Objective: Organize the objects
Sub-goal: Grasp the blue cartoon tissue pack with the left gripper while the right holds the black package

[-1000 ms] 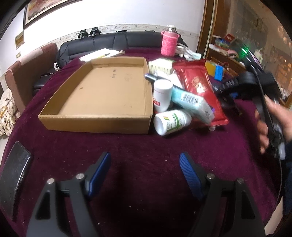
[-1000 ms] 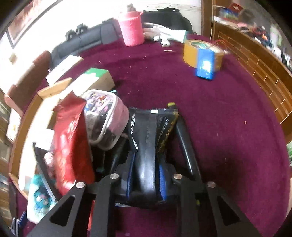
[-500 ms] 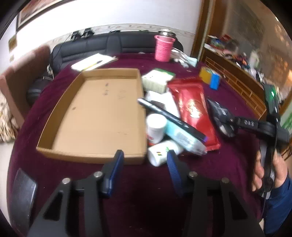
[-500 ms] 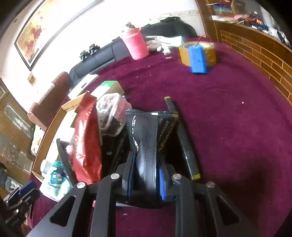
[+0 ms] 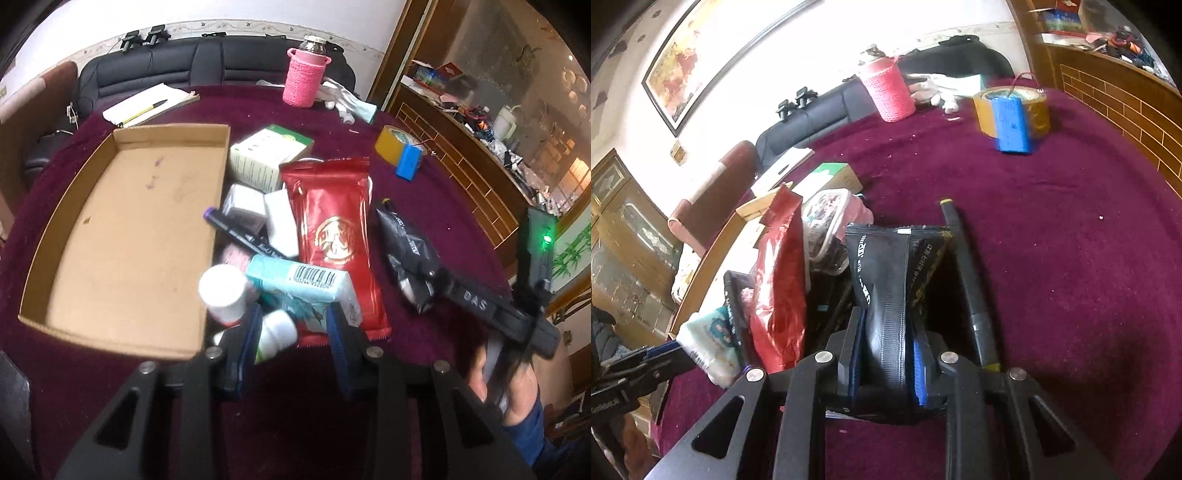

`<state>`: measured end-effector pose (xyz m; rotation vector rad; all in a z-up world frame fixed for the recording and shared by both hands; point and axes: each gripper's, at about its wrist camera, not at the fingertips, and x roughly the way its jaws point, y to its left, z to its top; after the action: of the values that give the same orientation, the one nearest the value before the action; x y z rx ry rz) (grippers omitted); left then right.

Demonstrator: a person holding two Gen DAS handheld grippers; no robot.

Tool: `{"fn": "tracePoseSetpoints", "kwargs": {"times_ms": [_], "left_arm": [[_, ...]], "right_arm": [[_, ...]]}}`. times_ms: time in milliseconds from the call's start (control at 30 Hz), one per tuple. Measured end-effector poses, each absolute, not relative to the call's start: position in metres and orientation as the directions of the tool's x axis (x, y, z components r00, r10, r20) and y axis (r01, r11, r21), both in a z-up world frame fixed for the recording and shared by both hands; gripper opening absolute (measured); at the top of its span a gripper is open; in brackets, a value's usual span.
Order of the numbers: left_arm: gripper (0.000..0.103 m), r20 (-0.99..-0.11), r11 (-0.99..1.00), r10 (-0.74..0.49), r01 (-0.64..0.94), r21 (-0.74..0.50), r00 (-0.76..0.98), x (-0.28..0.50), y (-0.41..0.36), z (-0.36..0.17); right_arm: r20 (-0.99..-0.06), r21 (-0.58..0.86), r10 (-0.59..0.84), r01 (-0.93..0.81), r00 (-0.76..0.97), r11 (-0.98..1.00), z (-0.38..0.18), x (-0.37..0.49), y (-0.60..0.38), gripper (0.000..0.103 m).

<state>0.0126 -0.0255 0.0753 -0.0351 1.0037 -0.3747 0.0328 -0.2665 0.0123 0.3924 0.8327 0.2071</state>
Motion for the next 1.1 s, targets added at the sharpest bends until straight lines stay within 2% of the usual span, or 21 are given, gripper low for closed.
{"fn": "tracePoseSetpoints", "kwargs": {"times_ms": [67,233,467,600,700,833,1100], "left_arm": [[0.035,-0.822,0.946,-0.29,0.279,-0.168,0.49,0.016,-0.032,0.073],[0.035,-0.809,0.962,-0.157,0.273,0.005,0.567,0.012,-0.058,0.072],[0.035,-0.772,0.947,-0.085,0.291,0.133,0.63,0.003,-0.074,0.072],[0.035,-0.761,0.942,-0.078,0.299,0.156,0.644,-0.002,-0.079,0.072],[0.035,-0.761,0.939,-0.099,0.313,0.142,0.642,0.0,-0.079,0.074],[0.035,-0.777,0.952,-0.186,0.307,0.01,0.602,0.011,-0.06,0.082],[0.035,-0.773,0.96,-0.248,0.254,-0.117,0.584,0.021,-0.033,0.09]], "right_arm": [[-0.677,0.409,0.328,-0.033,0.659,0.912,0.013,0.031,-0.265,0.024],[-0.68,0.409,0.335,-0.041,0.653,0.911,0.013,0.032,-0.264,0.024],[-0.689,0.384,0.33,-0.061,0.645,0.921,0.013,0.035,-0.256,0.024],[-0.694,0.38,0.327,-0.061,0.642,0.923,0.012,0.036,-0.256,0.024],[-0.695,0.377,0.323,-0.057,0.643,0.925,0.012,0.036,-0.256,0.024],[-0.697,0.377,0.335,-0.074,0.634,0.923,0.011,0.037,-0.254,0.024],[-0.705,0.236,0.247,-0.109,0.664,0.966,0.018,0.03,-0.235,0.024]]}}
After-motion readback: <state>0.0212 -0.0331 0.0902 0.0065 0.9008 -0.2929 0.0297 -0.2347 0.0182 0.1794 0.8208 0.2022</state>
